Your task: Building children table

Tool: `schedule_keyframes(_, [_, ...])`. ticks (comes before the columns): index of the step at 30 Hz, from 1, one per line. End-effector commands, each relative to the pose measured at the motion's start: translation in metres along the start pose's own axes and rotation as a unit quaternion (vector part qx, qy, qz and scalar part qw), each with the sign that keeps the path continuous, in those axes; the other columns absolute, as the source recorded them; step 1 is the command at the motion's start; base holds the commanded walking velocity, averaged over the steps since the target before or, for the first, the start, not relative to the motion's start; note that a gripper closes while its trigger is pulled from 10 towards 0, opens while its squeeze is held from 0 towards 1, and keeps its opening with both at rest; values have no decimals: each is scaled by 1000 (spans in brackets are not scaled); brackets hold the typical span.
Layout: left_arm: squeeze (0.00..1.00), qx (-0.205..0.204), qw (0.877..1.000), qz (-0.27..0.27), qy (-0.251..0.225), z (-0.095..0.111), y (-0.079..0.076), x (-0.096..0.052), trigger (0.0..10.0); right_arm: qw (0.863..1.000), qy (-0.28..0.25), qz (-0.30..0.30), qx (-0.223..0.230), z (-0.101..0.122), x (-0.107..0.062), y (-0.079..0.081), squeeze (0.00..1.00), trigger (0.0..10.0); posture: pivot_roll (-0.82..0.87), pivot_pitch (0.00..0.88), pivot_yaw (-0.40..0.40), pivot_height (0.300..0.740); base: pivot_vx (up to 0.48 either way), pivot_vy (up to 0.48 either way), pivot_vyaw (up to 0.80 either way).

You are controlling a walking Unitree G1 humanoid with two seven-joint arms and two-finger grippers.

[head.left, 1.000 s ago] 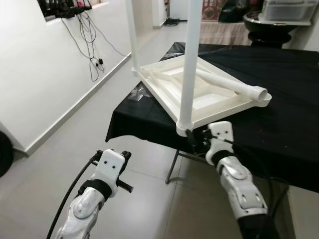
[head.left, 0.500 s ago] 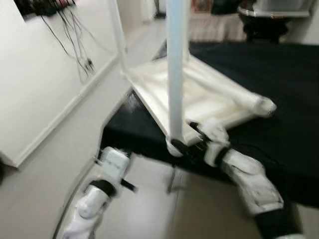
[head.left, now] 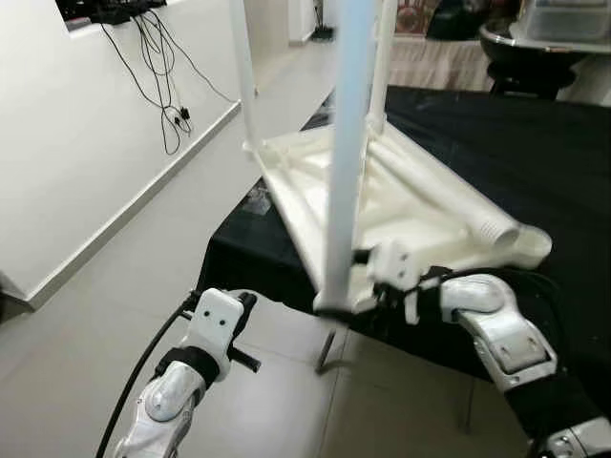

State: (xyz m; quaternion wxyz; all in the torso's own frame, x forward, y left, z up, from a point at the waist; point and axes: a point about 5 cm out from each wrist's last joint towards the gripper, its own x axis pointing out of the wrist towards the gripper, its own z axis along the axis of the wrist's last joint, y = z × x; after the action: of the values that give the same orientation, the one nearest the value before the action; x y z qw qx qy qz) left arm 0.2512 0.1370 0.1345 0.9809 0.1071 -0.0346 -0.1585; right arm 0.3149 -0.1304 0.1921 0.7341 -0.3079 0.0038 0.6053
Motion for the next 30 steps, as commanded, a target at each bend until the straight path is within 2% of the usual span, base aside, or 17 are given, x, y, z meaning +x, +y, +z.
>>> schedule_keyframes(1, [0, 3, 1000, -6, 5, -1, 0, -4, 10000, 998, 49, 32, -17, -9, -4, -11, 0, 10000, 103, 135, 16, 740, 0, 0, 0])
schedule_keyframes(2, [0, 3, 1000, -6, 5, 0, 0, -5, 10000, 997, 73, 29, -24, -11, -9, -22, 0, 10000, 108, 140, 12, 740, 0, 0, 0])
schedule_keyframes(3, [0, 3, 1000, -6, 5, 0, 0, -5, 10000, 997, 73, 29, -24, -11, -9, -22, 0, 10000, 108, 140, 12, 740, 0, 0, 0])
schedule_keyframes(5, [0, 1, 1000, -8, 6, 0, -2, -7, 10000, 993, 111, 16, -33, -12, -19, -41, 0, 10000, 113, 152, 4, 740, 0, 0, 0])
schedule_keyframes(6, [0, 1, 1000, -8, 6, 0, -2, -7, 10000, 993, 111, 16, -33, -12, -19, -41, 0, 10000, 113, 152, 4, 740, 0, 0, 0])
schedule_keyframes(7, [0, -1, 1000, -9, 7, 0, -2, -8, 10000, 992, 119, 1, -34, -10, -21, -50, 0, 10000, 115, 157, 0, 740, 0, 0, 0])
schedule_keyframes(10, [0, -3, 1000, -10, 7, 0, -3, -10, 10000, 991, 129, -13, -34, -8, -23, -59, 0, 10000, 119, 164, -1, 740, 0, 0, 0])
schedule_keyframes(13, [0, -3, 1000, -11, 7, 1, -4, -12, 10000, 989, 142, 11, -33, -10, -24, -58, 0, 10000, 121, 169, 1, 740, 0, 0, 0])
schedule_keyframes(16, [0, -4, 1000, -13, 8, 1, -5, -13, 10000, 986, 151, 71, -18, -13, -28, -54, 0, 10000, 122, 173, 2, 740, 0, 0, 0])
schedule_keyframes(20, [0, -4, 1000, -14, 9, 1, -5, -13, 10000, 982, 156, 102, -12, -11, -34, -56, 0, 10000, 123, 176, -2, 740, 0, 0, 0])
schedule_keyframes(23, [0, -4, 1000, -14, 9, 2, -5, -13, 10000, 981, 157, 110, -9, -8, -39, -61, 0, 10000, 123, 177, -2, 740, 0, 0, 0])
schedule_keyframes(25, [0, -5, 1000, -14, 9, 2, -5, -13, 10000, 980, 165, 113, -10, -2, -48, -70, 0, 10000, 123, 176, -6, 740, 0, 0, 0])
schedule_keyframes(30, [0, -4, 1000, -14, 10, 2, -5, -14, 10000, 978, 178, 112, -9, 0, -54, -76, 0, 10000, 125, 176, -7, 740, 0, 0, 0])
